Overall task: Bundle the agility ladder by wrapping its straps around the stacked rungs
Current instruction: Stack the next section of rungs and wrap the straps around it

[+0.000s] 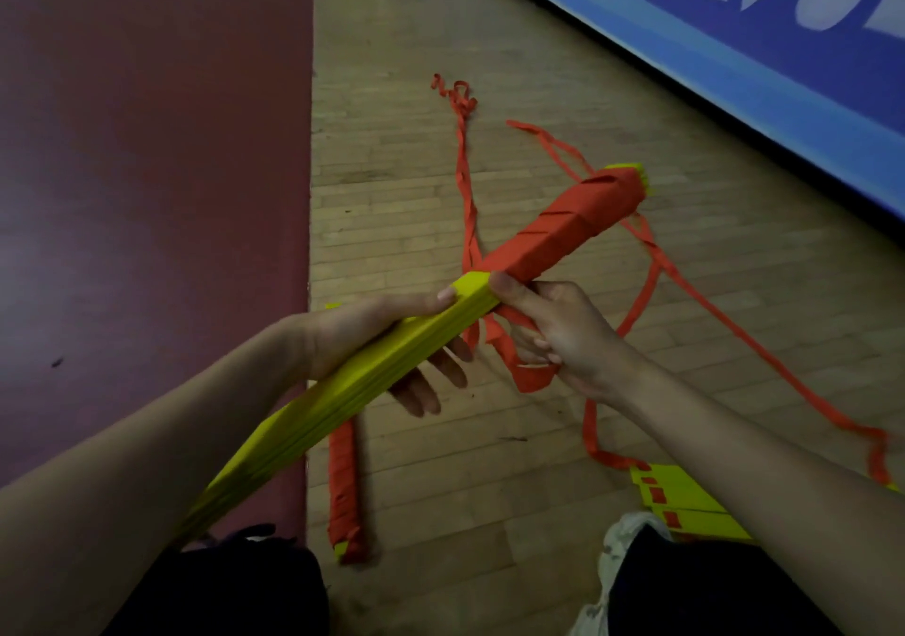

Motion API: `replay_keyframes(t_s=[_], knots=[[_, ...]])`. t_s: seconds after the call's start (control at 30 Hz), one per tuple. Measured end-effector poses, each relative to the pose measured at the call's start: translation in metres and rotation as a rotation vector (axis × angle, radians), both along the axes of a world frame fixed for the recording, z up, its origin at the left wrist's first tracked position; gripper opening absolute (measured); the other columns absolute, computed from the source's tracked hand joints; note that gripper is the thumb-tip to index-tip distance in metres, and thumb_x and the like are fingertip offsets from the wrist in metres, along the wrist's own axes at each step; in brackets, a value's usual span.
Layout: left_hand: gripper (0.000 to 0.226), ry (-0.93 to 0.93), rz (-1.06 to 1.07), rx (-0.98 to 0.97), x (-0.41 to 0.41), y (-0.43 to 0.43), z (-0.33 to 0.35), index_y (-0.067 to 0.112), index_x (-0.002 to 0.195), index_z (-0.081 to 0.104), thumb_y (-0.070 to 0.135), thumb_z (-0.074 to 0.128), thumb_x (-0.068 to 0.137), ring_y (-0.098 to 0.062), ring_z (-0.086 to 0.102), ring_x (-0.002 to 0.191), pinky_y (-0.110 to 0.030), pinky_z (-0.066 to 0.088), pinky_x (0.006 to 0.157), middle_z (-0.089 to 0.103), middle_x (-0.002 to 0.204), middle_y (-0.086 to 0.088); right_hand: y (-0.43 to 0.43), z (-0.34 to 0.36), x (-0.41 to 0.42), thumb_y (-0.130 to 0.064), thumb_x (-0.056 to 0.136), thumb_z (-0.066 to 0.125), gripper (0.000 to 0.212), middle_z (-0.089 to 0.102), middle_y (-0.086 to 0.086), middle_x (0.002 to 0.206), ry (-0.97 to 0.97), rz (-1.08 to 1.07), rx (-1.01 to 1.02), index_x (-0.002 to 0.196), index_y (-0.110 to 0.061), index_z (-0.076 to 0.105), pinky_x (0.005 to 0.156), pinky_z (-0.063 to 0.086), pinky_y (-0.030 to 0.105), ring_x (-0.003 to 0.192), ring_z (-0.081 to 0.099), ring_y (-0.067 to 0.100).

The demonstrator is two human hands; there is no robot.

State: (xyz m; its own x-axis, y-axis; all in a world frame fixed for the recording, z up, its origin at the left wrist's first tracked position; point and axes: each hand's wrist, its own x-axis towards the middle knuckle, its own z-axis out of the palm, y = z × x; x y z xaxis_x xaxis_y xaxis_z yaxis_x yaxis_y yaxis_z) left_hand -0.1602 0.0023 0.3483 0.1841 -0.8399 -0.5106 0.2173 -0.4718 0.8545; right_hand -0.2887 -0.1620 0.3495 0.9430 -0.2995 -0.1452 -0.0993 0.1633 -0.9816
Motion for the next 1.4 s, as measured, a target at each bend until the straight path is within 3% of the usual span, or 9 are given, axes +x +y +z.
replay_keyframes(t_s=[0.13, 0.23, 0.37, 0.53, 0.7, 0.93, 1.17, 1.3, 1.4], knots=[[0.068, 0.015, -0.048, -0.042, 0.003, 0.008, 0.005, 0.004, 0.092, 0.065, 0.057, 0.083, 0.055, -0.018, 0.055, 0.051, -0.024, 0.047, 0.047, 0.06, 0.073, -0.007, -0.002, 0.0, 0.0, -0.039, 0.076, 0.061, 0.041, 0.034, -0.001, 0.037, 0.013, 0.046, -0.043, 0.075, 0.001, 0.053, 0.035, 0.023, 0.017, 0.028, 0.028, 0.007], [0.07, -0.02, -0.005, -0.074, 0.002, 0.006, 0.003, -0.006, 0.112, 0.054, 0.044, 0.075, 0.068, -0.018, 0.052, 0.052, -0.024, 0.045, 0.046, 0.057, 0.072, -0.007, -0.014, 0.003, -0.004, -0.039, 0.079, 0.058, 0.036, 0.058, 0.004, 0.051, 0.103, 0.176, -0.157, 0.078, -0.004, 0.063, 0.04, 0.04, 0.018, 0.039, 0.05, 0.011], [0.037, -0.04, 0.063, -0.074, 0.003, 0.006, 0.002, 0.005, 0.091, 0.054, 0.037, 0.068, 0.077, -0.019, 0.049, 0.049, -0.024, 0.042, 0.046, 0.056, 0.07, -0.008, -0.025, -0.004, -0.012, -0.021, 0.086, 0.059, 0.023, 0.07, 0.01, 0.07, 0.239, 0.322, -0.134, 0.091, 0.0, 0.065, 0.055, 0.051, 0.021, 0.061, 0.069, 0.019], [0.027, 0.029, 0.157, -0.092, 0.002, 0.006, 0.005, 0.006, 0.086, 0.061, 0.031, 0.059, 0.076, -0.02, 0.05, 0.051, -0.026, 0.043, 0.047, 0.058, 0.071, -0.009, -0.026, -0.006, -0.011, -0.02, 0.082, 0.068, 0.02, 0.071, 0.01, 0.072, 0.291, 0.186, -0.122, 0.09, -0.002, 0.069, 0.055, 0.054, 0.025, 0.061, 0.068, 0.017], [0.026, -0.053, 0.17, -0.085, 0.0, 0.001, 0.004, 0.007, 0.091, 0.059, 0.029, 0.06, 0.078, -0.02, 0.053, 0.054, -0.026, 0.045, 0.049, 0.062, 0.073, -0.01, -0.023, -0.006, -0.012, -0.016, 0.084, 0.071, 0.014, 0.068, 0.007, 0.061, 0.267, 0.118, -0.238, 0.086, -0.003, 0.068, 0.048, 0.05, 0.023, 0.051, 0.065, 0.016], [0.029, -0.261, 0.2, -0.062, -0.006, -0.008, -0.002, -0.005, 0.103, 0.058, 0.022, 0.057, 0.093, -0.026, 0.057, 0.059, -0.03, 0.047, 0.052, 0.065, 0.079, -0.015, -0.008, -0.003, -0.01, -0.031, 0.084, 0.072, 0.035, 0.051, 0.001, 0.045, 0.171, 0.008, -0.522, 0.071, 0.001, 0.064, 0.037, 0.035, 0.018, 0.034, 0.046, 0.01], [0.018, -0.774, 0.21, -0.045, -0.019, -0.019, -0.012, 0.018, 0.09, 0.054, 0.034, 0.06, 0.093, -0.02, 0.059, 0.061, -0.035, 0.05, 0.057, 0.063, 0.074, -0.004, -0.003, 0.001, -0.004, -0.043, 0.092, 0.059, 0.046, 0.048, -0.005, 0.038, 0.156, -0.116, -0.577, 0.052, -0.02, 0.056, 0.042, 0.039, 0.015, 0.033, 0.045, 0.007], [0.023, -1.19, 0.171, 0.041, -0.029, -0.019, -0.008, 0.024, 0.096, 0.043, 0.045, 0.052, 0.094, -0.034, 0.059, 0.082, -0.042, 0.046, 0.07, 0.056, 0.075, -0.002, -0.001, 0.002, 0.001, -0.052, 0.091, 0.055, 0.053, 0.046, -0.004, 0.035, 0.202, -0.191, -0.525, 0.067, -0.007, 0.068, 0.04, 0.037, 0.014, 0.031, 0.044, 0.005], [0.029, -1.406, 0.137, 0.068, -0.038, -0.022, -0.006, 0.02, 0.113, 0.044, 0.045, 0.047, 0.097, -0.038, 0.061, 0.088, -0.041, 0.047, 0.069, 0.064, 0.094, -0.009, 0.0, -0.002, 0.007, -0.06, 0.087, 0.056, 0.061, 0.045, -0.005, 0.036, 0.234, -0.251, -0.414, 0.073, -0.003, 0.07, 0.037, 0.034, 0.018, 0.032, 0.041, 0.007]])
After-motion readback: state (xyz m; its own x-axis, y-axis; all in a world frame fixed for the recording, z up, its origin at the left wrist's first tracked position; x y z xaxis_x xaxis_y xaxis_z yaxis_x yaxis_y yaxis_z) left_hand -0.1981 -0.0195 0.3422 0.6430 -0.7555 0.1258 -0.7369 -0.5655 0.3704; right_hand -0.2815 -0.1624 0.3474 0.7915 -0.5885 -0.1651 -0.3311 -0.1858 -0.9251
